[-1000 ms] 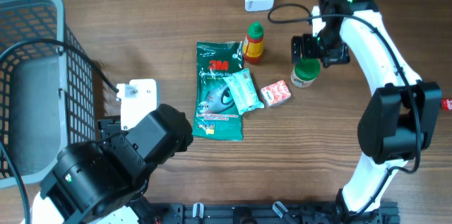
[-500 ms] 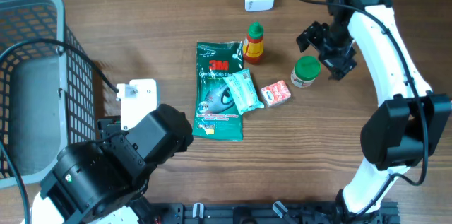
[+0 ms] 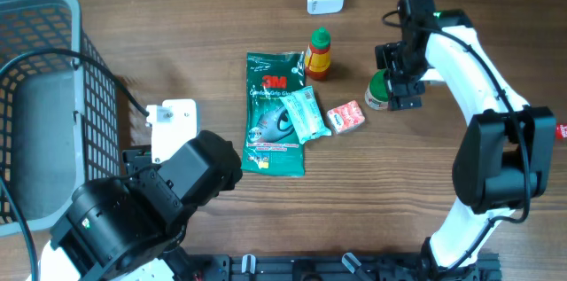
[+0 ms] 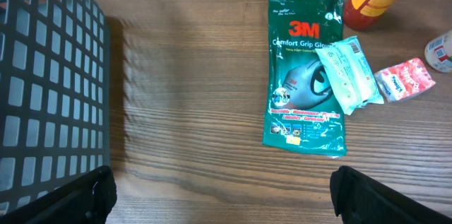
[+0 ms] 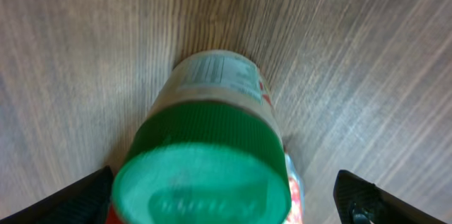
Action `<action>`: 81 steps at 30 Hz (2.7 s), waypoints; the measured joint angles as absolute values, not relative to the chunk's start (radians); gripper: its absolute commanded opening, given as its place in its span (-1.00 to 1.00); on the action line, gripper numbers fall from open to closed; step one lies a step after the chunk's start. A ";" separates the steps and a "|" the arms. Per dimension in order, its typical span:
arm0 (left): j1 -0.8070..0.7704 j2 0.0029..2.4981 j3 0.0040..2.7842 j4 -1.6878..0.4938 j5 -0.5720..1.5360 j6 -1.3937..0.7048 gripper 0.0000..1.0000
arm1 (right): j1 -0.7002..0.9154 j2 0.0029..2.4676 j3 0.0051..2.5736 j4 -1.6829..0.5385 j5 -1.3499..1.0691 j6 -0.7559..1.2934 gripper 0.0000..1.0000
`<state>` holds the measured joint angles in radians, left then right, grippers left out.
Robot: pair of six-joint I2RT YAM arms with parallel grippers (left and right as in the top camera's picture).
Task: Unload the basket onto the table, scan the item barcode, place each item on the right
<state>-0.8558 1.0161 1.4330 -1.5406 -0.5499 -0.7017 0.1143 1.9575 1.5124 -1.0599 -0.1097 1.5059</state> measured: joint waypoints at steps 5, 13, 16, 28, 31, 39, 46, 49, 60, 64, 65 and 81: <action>-0.856 1.016 1.433 -1.541 -0.550 -0.702 1.00 | 0.114 1.958 1.460 -0.984 -0.112 1.528 0.56; -0.856 1.016 1.433 -1.541 -0.550 -0.702 1.00 | 0.114 1.958 1.457 -0.982 -0.112 1.447 0.40; -0.856 1.016 1.433 -1.541 -0.550 -0.702 1.00 | 0.114 1.958 1.457 -0.979 -0.115 1.292 0.31; -0.856 1.016 1.433 -1.541 -0.550 -0.702 1.00 | 0.114 1.957 1.488 -1.048 -0.188 0.432 0.71; -0.856 1.016 1.433 -1.541 -0.550 -0.702 1.00 | 0.114 1.957 1.496 -1.055 -0.188 0.322 0.96; -0.856 1.016 1.433 -1.541 -0.550 -0.702 1.00 | 0.114 1.958 1.643 -1.228 -0.191 0.371 0.99; -0.856 1.016 1.433 -1.541 -0.550 -0.702 1.00 | 0.114 1.956 1.711 -1.278 -0.195 0.730 1.00; -0.856 1.016 1.433 -1.541 -0.550 -0.702 1.00 | 0.114 1.956 1.704 -1.283 -0.179 0.826 1.00; -0.856 1.016 1.433 -1.541 -0.550 -0.702 1.00 | 0.114 1.954 1.520 -1.111 -0.171 0.970 0.99; -0.856 1.016 1.433 -1.541 -0.550 -0.702 1.00 | 0.114 1.954 1.474 -1.021 -0.170 0.981 0.99; -0.856 1.016 1.433 -1.541 -0.550 -0.702 1.00 | 0.114 1.954 1.469 -1.008 -0.170 0.983 0.99; -0.856 1.016 1.433 -1.541 -0.550 -0.702 1.00 | 0.114 2.065 1.450 -0.982 -0.178 0.990 0.82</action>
<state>-0.8558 1.0161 1.4330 -1.5406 -0.5499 -0.7017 0.1143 2.0647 1.4498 -0.9821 -0.1780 0.9901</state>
